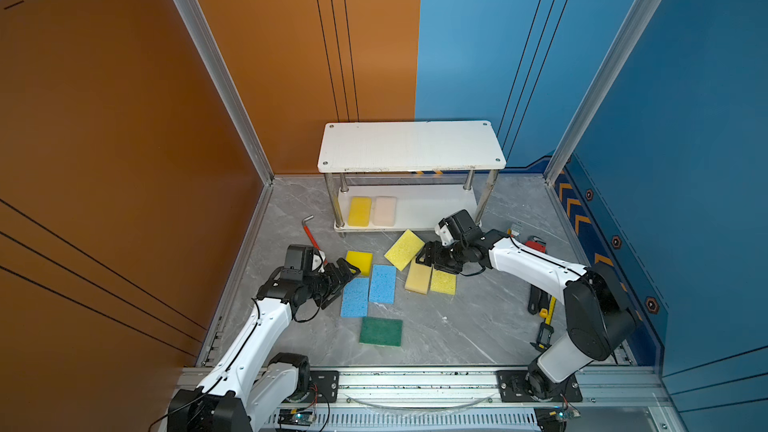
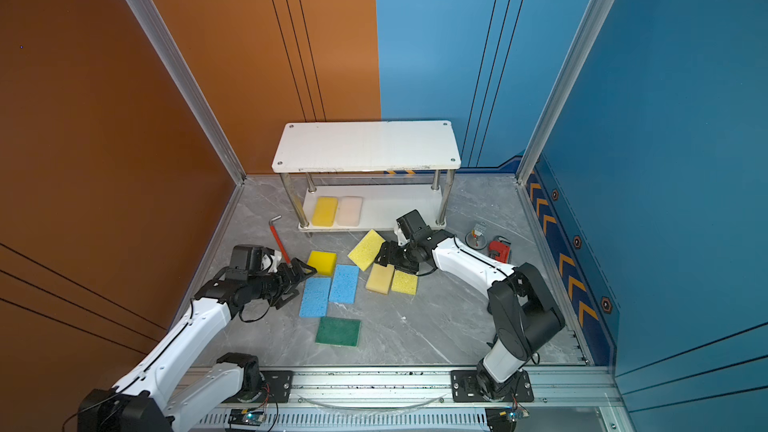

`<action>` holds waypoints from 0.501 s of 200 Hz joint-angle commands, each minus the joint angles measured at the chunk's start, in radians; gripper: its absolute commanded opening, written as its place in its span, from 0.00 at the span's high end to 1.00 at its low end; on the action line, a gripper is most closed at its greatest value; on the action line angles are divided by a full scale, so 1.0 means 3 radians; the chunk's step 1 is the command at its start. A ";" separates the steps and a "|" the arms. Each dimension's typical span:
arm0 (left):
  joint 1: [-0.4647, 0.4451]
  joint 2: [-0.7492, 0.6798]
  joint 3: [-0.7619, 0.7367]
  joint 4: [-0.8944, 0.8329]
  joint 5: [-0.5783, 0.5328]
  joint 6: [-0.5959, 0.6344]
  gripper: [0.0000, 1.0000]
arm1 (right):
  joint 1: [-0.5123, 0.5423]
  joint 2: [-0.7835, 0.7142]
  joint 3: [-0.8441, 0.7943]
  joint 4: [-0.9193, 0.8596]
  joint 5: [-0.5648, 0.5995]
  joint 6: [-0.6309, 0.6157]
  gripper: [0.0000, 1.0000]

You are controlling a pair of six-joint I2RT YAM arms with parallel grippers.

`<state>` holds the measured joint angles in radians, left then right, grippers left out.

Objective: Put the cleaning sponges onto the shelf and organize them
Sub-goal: 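Move the right gripper over the yellow cellulose sponge nearest the shelf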

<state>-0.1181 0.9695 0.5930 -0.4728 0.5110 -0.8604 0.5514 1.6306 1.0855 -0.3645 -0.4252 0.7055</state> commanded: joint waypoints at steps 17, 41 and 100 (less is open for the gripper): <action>-0.0027 -0.0052 0.0035 0.0052 0.0111 -0.0015 0.04 | -0.0212 0.0087 0.0018 0.0214 -0.0141 -0.0051 0.27; -0.0030 -0.0092 -0.0015 0.0050 0.0125 -0.0046 0.04 | -0.0342 0.0022 -0.0036 0.0072 -0.0087 -0.0097 0.26; -0.0047 -0.0002 -0.0010 0.0059 0.0153 -0.0041 0.04 | -0.0523 -0.0184 -0.0320 -0.0610 0.0227 -0.0352 0.26</action>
<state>-0.1223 0.9558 0.5930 -0.4622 0.5293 -0.8715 0.4110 1.6283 1.0523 -0.4343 -0.4053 0.6468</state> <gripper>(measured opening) 0.956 0.745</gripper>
